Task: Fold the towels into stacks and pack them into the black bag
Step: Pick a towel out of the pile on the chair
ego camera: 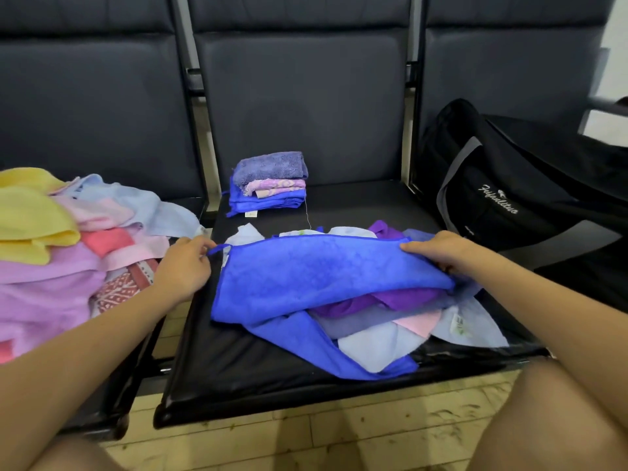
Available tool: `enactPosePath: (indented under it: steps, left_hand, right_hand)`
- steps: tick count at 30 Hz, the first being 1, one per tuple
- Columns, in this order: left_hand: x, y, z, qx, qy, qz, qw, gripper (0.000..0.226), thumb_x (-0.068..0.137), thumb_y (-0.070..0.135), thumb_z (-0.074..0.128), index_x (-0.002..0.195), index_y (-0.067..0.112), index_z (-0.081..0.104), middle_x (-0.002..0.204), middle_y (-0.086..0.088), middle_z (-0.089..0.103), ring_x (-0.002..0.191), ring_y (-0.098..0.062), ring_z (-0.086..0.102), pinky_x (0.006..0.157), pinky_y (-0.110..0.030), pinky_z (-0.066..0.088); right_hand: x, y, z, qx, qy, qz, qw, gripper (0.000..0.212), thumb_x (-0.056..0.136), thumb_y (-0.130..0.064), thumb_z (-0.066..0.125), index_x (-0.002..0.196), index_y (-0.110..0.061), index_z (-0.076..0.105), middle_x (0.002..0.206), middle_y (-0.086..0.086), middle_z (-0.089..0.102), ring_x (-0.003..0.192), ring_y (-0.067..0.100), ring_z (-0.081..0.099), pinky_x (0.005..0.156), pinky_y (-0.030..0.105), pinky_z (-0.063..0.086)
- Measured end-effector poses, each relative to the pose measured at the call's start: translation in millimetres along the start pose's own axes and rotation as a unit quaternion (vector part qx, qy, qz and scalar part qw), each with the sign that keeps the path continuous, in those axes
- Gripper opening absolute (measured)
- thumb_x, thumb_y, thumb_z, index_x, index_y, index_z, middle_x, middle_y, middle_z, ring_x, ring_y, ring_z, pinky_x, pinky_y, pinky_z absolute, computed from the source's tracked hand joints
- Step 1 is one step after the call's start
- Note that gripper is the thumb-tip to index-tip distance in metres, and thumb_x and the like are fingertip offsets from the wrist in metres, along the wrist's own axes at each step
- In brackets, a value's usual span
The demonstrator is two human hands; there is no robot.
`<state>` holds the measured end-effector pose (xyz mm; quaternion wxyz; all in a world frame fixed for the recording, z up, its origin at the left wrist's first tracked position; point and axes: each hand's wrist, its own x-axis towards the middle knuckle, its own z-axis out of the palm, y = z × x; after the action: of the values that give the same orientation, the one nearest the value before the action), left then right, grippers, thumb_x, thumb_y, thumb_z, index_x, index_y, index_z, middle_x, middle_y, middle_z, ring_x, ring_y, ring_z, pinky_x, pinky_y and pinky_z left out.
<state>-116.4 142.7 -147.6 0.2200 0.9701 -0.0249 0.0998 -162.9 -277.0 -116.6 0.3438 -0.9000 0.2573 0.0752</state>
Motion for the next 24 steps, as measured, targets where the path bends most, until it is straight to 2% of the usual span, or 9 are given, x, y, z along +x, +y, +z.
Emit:
enactPosePath:
  steps: [2,5,9,12,14,16,20,22,24]
  left_hand:
    - [-5,2,-3,-0.015,0.014,0.014,1.000,0.036,0.087,0.002,0.044,0.114,0.017,0.063,0.111,-0.014,0.056,0.106,-0.031,0.054,0.090,-0.038,0.042]
    - [-13,11,-5,-0.029,0.038,0.054,0.997,0.030,0.088,0.006,0.048,0.111,0.015,0.066,0.107,-0.012,0.058,0.104,-0.028,0.054,0.088,-0.034,0.041]
    - [-23,25,-1,-0.047,0.027,0.102,0.993,0.021,0.090,0.015,0.055,0.108,0.017,0.067,0.100,-0.004,0.055,0.096,-0.020,0.052,0.086,-0.028,0.040]
    - [-27,32,5,-0.044,0.001,0.126,0.991,0.020,0.088,0.015,0.057,0.105,0.019,0.067,0.101,-0.002,0.055,0.098,-0.018,0.052,0.086,-0.027,0.039]
    - [-30,39,7,-0.047,-0.007,0.141,0.989,0.020,0.088,0.014,0.057,0.103,0.019,0.068,0.105,-0.004,0.059,0.104,-0.020,0.053,0.090,-0.029,0.041]
    - [-34,45,9,-0.047,-0.016,0.156,0.987,0.019,0.088,0.013,0.057,0.103,0.020,0.068,0.107,-0.002,0.059,0.105,-0.018,0.053,0.091,-0.028,0.042]
    - [-44,61,10,-0.069,-0.029,0.207,0.976,0.015,0.088,0.015,0.059,0.097,0.023,0.067,0.103,0.003,0.062,0.100,-0.013,0.054,0.091,-0.029,0.043]
    - [-49,72,13,-0.086,-0.043,0.227,0.969,0.012,0.089,0.017,0.059,0.096,0.023,0.067,0.098,0.008,0.061,0.098,-0.009,0.053,0.089,-0.026,0.042]
    - [-53,82,18,-0.094,-0.054,0.246,0.963,0.010,0.090,0.017,0.060,0.095,0.021,0.068,0.094,0.011,0.059,0.095,-0.008,0.053,0.087,-0.024,0.041]
  right_hand:
    - [-5,4,-1,0.066,-0.015,-0.007,0.998,0.047,0.084,-0.042,0.070,0.105,-0.001,0.059,0.090,0.016,0.064,0.075,0.026,0.061,0.064,0.028,0.047]
    - [-12,6,-2,0.164,-0.022,-0.019,0.986,0.035,0.085,-0.032,0.069,0.103,-0.003,0.064,0.112,0.019,0.066,0.093,0.029,0.063,0.078,0.034,0.049]
    - [-22,-6,-5,0.253,0.002,-0.067,0.965,0.014,0.090,-0.018,0.064,0.086,-0.005,0.064,0.110,0.020,0.067,0.093,0.024,0.059,0.083,0.034,0.046]
    - [-30,-18,-1,0.193,0.021,-0.112,0.975,0.013,0.089,-0.016,0.065,0.078,-0.009,0.067,0.093,0.015,0.067,0.091,0.021,0.057,0.081,0.031,0.044]
    - [-30,-21,4,0.109,0.023,-0.127,0.986,0.016,0.088,-0.017,0.066,0.091,-0.002,0.070,0.099,0.020,0.067,0.089,0.022,0.057,0.077,0.029,0.042]
    - [-31,-22,6,0.041,0.027,-0.133,0.990,0.026,0.087,-0.019,0.067,0.105,-0.001,0.068,0.108,0.018,0.067,0.096,0.026,0.061,0.081,0.032,0.044]
    - [-29,-15,-2,0.008,0.058,-0.134,0.989,0.029,0.084,-0.020,0.070,0.109,-0.006,0.067,0.111,0.012,0.067,0.107,0.027,0.061,0.094,0.037,0.047]
    - [-31,-11,-5,-0.017,0.056,-0.124,0.991,0.021,0.083,-0.024,0.072,0.094,-0.007,0.070,0.096,0.012,0.069,0.096,0.027,0.063,0.085,0.036,0.049]
    - [-36,-7,-7,-0.041,0.041,-0.110,0.992,0.026,0.084,-0.028,0.070,0.069,-0.007,0.063,0.070,0.010,0.058,0.074,0.026,0.056,0.062,0.031,0.043]
